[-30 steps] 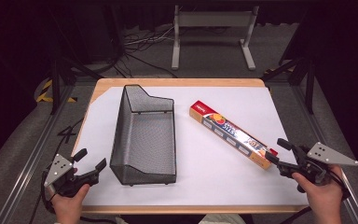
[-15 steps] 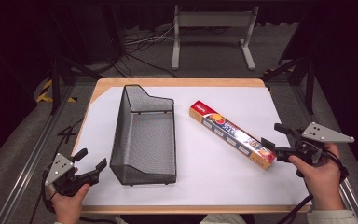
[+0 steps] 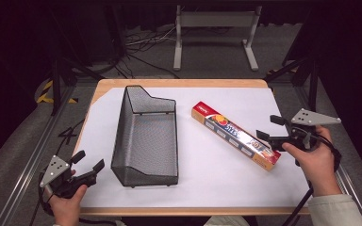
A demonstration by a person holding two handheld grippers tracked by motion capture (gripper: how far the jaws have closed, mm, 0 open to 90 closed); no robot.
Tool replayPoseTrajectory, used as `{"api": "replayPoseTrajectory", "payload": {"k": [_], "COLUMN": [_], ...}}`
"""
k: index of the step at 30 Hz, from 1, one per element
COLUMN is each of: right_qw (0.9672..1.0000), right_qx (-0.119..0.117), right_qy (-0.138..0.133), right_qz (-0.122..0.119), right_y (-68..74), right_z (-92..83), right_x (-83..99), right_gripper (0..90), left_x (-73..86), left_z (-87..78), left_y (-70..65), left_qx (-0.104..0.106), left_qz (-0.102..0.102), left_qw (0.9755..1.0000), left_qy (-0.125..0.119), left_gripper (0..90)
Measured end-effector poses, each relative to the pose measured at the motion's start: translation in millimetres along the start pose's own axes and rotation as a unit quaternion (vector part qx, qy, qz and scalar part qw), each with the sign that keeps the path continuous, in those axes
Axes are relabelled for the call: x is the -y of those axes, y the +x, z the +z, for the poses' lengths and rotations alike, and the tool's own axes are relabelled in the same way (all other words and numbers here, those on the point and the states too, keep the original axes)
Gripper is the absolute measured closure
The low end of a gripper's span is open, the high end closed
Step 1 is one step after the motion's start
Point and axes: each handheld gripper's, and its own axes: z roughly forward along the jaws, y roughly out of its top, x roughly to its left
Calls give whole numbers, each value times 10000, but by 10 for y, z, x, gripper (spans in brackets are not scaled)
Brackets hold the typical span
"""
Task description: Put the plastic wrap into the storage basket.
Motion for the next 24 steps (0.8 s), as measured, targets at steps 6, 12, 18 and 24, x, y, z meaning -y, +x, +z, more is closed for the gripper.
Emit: {"api": "replayPoseTrajectory", "payload": {"k": [6, 12, 18, 24], "right_qw": [9998, 9990, 9962, 9918], "right_qx": [-35, -66, -142, -180], "right_qy": [171, 440, 858, 1265], "right_qz": [55, 60, 43, 8], "right_y": [-66, -121, -156, -170], "right_z": [176, 363, 634, 884], "right_x": [-109, -179, -201, -159], "right_gripper": [194, 187, 170, 160], "left_x": [35, 63, 77, 85], "left_z": [-20, -55, -83, -75], "left_y": [-67, -118, -131, -121], "left_qx": [-13, -19, -48, -58], "left_qz": [197, 337, 368, 338], "left_qw": [9997, 9992, 9991, 9991], "left_qy": [118, 193, 216, 236], "left_gripper": [186, 184, 183, 182]}}
